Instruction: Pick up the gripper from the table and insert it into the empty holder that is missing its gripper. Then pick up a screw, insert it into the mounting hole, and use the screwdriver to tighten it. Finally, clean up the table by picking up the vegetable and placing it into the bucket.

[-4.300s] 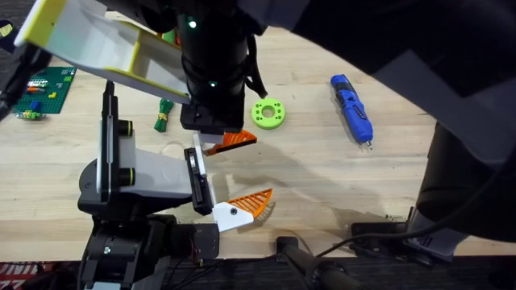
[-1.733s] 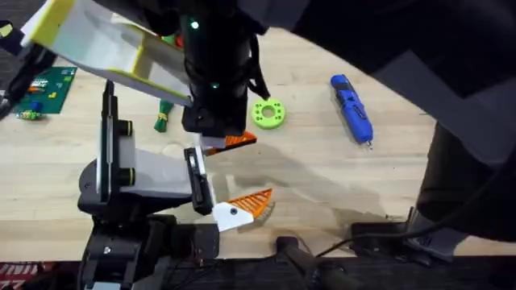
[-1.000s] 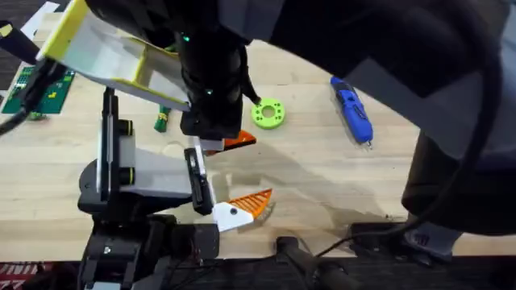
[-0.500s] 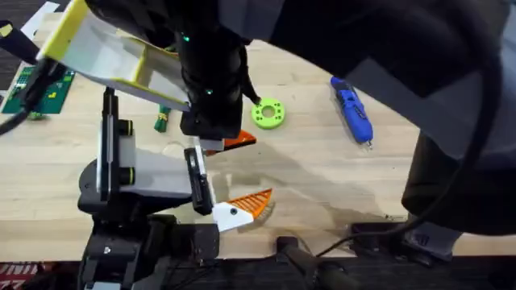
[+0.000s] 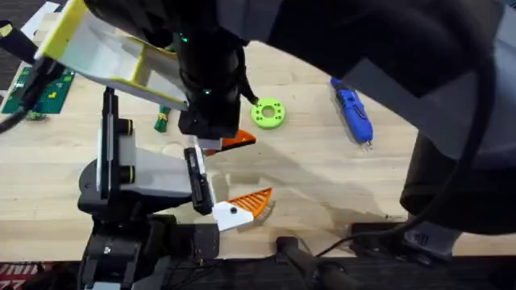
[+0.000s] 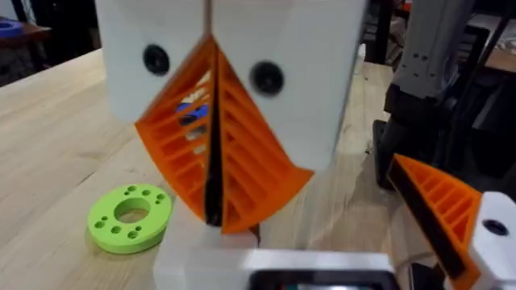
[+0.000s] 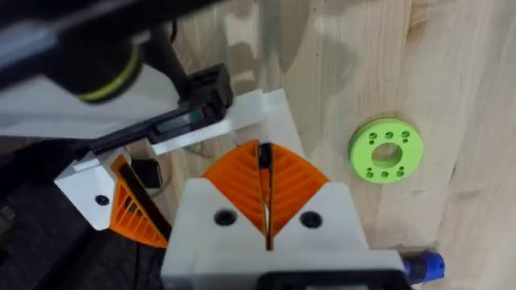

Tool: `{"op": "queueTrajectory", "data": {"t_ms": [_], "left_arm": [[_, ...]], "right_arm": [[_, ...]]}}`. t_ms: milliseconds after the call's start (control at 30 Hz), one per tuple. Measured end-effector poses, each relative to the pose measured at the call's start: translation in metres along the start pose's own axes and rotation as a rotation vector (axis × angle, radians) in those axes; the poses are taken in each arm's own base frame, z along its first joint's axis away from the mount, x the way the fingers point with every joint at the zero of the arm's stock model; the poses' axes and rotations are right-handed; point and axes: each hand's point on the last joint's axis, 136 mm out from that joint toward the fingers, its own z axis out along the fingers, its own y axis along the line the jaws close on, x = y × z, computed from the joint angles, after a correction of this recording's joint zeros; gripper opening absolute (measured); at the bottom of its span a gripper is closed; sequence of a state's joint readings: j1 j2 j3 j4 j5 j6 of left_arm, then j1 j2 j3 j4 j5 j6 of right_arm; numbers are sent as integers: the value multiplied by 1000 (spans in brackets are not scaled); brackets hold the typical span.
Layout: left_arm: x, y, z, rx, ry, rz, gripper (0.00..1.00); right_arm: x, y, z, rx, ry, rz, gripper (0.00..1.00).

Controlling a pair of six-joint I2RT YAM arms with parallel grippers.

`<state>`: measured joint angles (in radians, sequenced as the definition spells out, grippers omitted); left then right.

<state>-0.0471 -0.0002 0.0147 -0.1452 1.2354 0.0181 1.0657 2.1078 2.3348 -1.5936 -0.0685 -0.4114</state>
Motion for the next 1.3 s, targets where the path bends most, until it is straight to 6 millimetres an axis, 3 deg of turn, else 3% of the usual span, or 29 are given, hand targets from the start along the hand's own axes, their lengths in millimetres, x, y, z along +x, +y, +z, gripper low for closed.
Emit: {"op": "queueTrajectory", "data": {"t_ms": [800,867,1033,1067,1300], "left_arm": [[0,0,0,1,0,0,983],[0,0,0,0,0,-1,983],[0,0,0,2,0,2,983],[0,0,0,2,0,3,983],[0,0,0,2,0,5,983]], "right_arm": [[0,0,0,-1,1,1,4],[1,0,0,-2,3,9,114],[2,1,1,-6,12,12,853],[3,1,2,-8,17,10,955],[3,0,11,-17,39,15,996]]}}
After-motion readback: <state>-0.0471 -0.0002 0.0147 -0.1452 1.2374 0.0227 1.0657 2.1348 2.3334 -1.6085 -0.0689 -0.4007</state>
